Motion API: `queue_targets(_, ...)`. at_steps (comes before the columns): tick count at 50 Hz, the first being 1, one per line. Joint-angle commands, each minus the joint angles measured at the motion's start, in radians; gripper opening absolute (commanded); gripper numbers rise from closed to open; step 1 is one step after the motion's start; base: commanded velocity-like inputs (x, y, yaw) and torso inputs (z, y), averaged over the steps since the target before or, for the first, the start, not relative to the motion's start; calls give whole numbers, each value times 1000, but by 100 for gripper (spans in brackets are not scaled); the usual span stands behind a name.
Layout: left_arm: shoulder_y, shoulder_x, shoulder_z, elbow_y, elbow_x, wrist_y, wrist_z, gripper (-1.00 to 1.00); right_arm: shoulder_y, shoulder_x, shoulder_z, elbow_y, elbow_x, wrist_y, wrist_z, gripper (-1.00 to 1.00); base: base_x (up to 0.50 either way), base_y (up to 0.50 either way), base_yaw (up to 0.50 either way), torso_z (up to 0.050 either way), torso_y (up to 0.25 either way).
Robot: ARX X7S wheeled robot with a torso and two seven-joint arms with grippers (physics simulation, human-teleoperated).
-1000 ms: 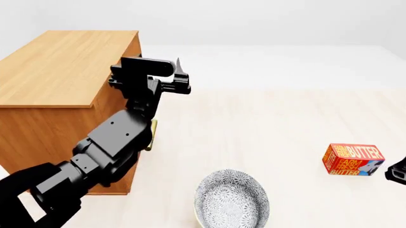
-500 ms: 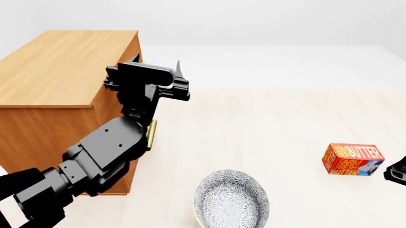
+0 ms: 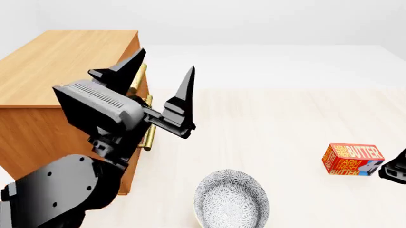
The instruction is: Put the chocolate pudding in the top drawer of the cabinet and close it.
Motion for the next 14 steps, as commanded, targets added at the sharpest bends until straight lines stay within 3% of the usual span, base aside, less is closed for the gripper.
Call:
queue_targets(1, 38, -163, -22, 216, 123, 62, -70, 100, 2, 1, 7, -23, -24, 8, 0, 100, 0, 0, 0, 0, 0)
queue_targets(14, 133, -320, -60, 291, 282, 180, -194, 100, 19, -1, 24, -116, -97, 95, -3, 100, 0, 0, 0, 0, 0)
